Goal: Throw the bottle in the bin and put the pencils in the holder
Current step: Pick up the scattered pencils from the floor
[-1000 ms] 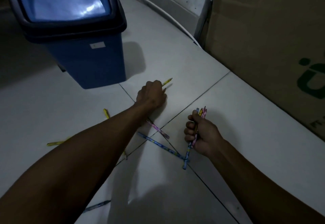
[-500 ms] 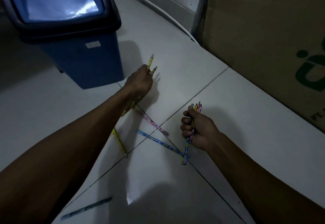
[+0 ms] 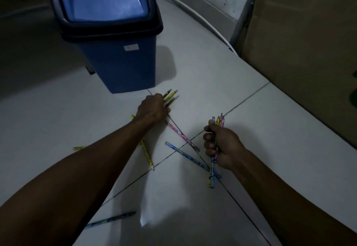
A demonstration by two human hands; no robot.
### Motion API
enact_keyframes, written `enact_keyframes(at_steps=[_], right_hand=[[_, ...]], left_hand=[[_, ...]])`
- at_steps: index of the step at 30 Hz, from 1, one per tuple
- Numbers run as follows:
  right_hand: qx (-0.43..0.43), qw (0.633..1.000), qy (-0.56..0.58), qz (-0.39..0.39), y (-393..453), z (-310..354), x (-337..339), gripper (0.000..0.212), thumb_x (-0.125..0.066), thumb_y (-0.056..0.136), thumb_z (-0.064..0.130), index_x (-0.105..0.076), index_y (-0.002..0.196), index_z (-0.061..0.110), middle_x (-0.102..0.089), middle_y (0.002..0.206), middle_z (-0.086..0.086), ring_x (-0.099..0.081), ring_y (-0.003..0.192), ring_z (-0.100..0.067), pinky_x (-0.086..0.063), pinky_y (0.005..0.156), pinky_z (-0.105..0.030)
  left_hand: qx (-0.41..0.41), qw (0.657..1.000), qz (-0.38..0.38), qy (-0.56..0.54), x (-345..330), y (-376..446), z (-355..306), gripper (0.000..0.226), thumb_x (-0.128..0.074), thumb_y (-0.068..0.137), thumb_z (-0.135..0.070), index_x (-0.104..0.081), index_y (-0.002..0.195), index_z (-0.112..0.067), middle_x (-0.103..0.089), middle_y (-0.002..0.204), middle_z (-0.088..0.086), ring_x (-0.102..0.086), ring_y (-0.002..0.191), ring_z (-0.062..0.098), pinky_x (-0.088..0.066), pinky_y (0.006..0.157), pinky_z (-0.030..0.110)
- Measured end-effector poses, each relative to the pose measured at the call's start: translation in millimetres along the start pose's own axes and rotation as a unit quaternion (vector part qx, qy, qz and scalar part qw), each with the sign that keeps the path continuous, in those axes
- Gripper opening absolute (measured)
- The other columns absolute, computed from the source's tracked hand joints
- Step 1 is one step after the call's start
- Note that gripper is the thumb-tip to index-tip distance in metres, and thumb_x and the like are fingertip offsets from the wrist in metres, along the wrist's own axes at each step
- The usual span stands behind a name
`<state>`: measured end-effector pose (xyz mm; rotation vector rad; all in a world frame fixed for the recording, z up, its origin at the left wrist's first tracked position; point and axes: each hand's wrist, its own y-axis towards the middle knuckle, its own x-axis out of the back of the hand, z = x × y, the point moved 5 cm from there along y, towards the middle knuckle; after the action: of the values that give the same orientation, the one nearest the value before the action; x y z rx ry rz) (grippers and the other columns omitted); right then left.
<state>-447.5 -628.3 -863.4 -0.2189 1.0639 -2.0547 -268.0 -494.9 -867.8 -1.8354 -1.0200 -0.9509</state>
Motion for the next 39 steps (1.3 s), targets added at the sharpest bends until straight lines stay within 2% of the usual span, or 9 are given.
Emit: enact_keyframes(at_steps=[5,9,13,16,23,29,31,36,39], right_hand=[[0.031,0.996,-0.087,-0.003,-4.5,4.0,-6.7,0.025,-0.063,0.092,0.03,-0.054,0.077,0.012,-0.038,0.053,0.0,-0.026,0.034,-0.009,-0.02,0.034,-0.014],[0.097,0.965,-0.243,0.024,-3.2,13.6,-28.3,0.029,-0.068,0.088,0.016,-0.048,0.068,0.012,-0.041,0.052,-0.004,-0.033,0.03,-0.009,-0.025,0.033,-0.015],[0.204,0.829,-0.52,-0.035,9.9,24.8,-57.6,0.018,-0.071,0.08,0.023,-0.061,0.079,0.009,-0.063,0.072,-0.008,-0.063,0.064,-0.023,-0.05,0.055,-0.025],[0.233,0.745,-0.623,-0.048,16.6,22.6,-74.5,0.037,-0.074,0.078,0.033,-0.057,0.102,0.01,-0.062,0.102,-0.012,-0.063,0.093,-0.031,-0.05,0.074,-0.032],[0.254,0.694,-0.672,-0.047,21.8,5.0,-90.0,0.039,-0.069,0.084,0.032,-0.057,0.113,0.01,-0.061,0.115,-0.017,-0.061,0.102,-0.036,-0.047,0.078,-0.035],[0.31,0.616,-0.723,-0.041,9.1,8.8,-106.4,0.025,-0.053,0.094,0.028,-0.05,0.106,0.006,-0.06,0.112,-0.019,-0.059,0.1,-0.039,-0.042,0.074,-0.036],[0.325,0.605,-0.726,-0.022,5.7,13.9,-117.9,0.021,-0.051,0.094,0.027,-0.047,0.104,0.008,-0.062,0.107,-0.017,-0.06,0.093,-0.037,-0.039,0.07,-0.034],[0.321,0.615,-0.716,0.077,0.8,15.6,-143.3,0.027,-0.055,0.091,0.045,-0.053,0.1,0.02,-0.065,0.096,-0.006,-0.058,0.082,-0.026,-0.042,0.069,-0.032],[0.367,0.545,-0.746,0.11,-8.6,7.0,-148.3,0.027,-0.058,0.085,0.055,-0.059,0.089,0.028,-0.065,0.088,0.0,-0.062,0.087,-0.025,-0.038,0.071,-0.03]], left_hand=[[-0.017,1.0,-0.005,0.012,10.0,0.1,-5.9,0.025,-0.047,0.094,-0.02,-0.054,0.111,-0.004,-0.058,0.11,0.017,-0.058,0.099,0.036,-0.044,0.074,0.037],[0.019,0.985,-0.019,-0.17,28.0,2.6,11.9,0.021,-0.049,0.088,-0.017,-0.064,0.087,-0.002,-0.069,0.082,0.014,-0.065,0.08,0.034,-0.056,0.07,0.039],[0.086,0.899,-0.017,-0.429,45.8,-15.1,36.9,0.017,-0.049,0.094,-0.013,-0.058,0.083,-0.005,-0.051,0.064,0.01,-0.044,0.053,0.02,-0.035,0.049,0.029],[0.115,0.834,-0.029,-0.539,57.1,-36.0,61.7,0.016,-0.05,0.097,-0.015,-0.06,0.086,-0.007,-0.047,0.058,0.004,-0.042,0.05,0.016,-0.037,0.046,0.026],[0.159,0.769,-0.033,-0.618,63.5,-73.0,112.6,0.014,-0.046,0.099,-0.018,-0.059,0.1,-0.011,-0.049,0.059,-0.001,-0.052,0.047,0.013,-0.038,0.04,0.017],[0.192,0.672,0.027,-0.715,52.2,-83.7,120.2,0.018,-0.038,0.095,-0.011,-0.041,0.078,-0.015,-0.042,0.061,0.002,-0.037,0.039,0.012,-0.03,0.036,0.018],[0.198,0.685,0.019,-0.701,53.0,-84.8,123.6,0.02,-0.041,0.092,-0.011,-0.038,0.073,-0.018,-0.036,0.056,-0.001,-0.027,0.037,0.011,-0.022,0.033,0.017],[0.169,0.78,-0.017,-0.603,62.0,-96.4,132.3,0.031,-0.064,0.088,-0.016,-0.044,0.064,-0.02,-0.034,0.044,-0.005,-0.026,0.035,0.01,-0.02,0.036,0.016],[0.176,0.786,-0.028,-0.592,62.2,-105.5,144.2,0.029,-0.065,0.088,-0.018,-0.046,0.066,-0.019,-0.036,0.042,-0.005,-0.026,0.033,0.01,-0.021,0.036,0.018]])
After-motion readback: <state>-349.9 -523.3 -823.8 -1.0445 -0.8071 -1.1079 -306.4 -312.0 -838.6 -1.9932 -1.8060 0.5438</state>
